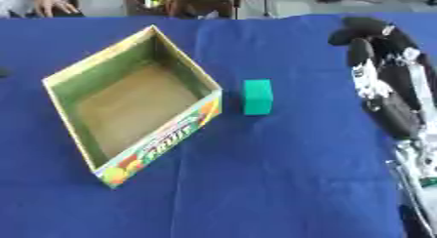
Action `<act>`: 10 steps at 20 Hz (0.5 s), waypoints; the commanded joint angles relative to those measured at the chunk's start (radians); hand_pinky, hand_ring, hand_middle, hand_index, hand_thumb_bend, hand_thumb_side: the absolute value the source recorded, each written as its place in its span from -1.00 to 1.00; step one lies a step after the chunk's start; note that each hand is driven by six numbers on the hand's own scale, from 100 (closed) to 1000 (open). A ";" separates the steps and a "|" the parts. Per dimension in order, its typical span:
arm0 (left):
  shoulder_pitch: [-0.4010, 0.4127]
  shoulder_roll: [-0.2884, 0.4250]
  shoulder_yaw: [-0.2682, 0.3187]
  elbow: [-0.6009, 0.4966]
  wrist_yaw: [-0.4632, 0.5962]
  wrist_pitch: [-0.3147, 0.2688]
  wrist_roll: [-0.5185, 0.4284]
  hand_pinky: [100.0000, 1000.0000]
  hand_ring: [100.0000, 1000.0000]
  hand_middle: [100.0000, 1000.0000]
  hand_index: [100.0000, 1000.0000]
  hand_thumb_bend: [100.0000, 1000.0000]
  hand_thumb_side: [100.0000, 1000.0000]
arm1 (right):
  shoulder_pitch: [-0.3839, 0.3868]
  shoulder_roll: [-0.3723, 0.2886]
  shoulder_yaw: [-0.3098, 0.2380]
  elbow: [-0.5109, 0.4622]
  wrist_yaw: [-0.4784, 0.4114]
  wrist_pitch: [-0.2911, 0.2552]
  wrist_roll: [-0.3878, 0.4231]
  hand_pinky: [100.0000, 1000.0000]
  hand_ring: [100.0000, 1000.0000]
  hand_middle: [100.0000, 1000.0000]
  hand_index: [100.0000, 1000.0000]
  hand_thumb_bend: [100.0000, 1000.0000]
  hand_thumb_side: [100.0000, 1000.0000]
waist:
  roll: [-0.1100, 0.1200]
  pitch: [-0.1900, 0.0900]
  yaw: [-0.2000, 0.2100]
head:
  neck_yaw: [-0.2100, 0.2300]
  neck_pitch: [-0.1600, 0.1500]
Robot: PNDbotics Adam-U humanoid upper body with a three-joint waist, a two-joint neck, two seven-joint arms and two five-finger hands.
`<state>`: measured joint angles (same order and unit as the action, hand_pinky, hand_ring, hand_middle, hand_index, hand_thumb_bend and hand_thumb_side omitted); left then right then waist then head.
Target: Pick up objects on the table and place them in the box.
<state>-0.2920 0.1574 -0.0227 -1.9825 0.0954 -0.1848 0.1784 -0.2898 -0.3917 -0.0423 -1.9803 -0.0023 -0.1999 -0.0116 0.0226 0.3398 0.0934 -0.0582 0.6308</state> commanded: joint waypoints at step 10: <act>-0.008 0.018 0.007 -0.017 -0.008 0.000 0.001 0.24 0.36 0.42 0.63 -1.00 1.00 | -0.018 -0.059 -0.006 -0.020 0.032 -0.007 0.003 0.72 0.46 0.30 0.60 -0.70 0.56 | -0.004 -0.018 -0.001 | 0.000 -0.008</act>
<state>-0.2921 0.1576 -0.0227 -1.9825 0.0944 -0.1848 0.1784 -0.2942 -0.4138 -0.0425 -1.9803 0.0172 -0.2028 -0.0094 0.0210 0.3398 0.0925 -0.0585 0.6307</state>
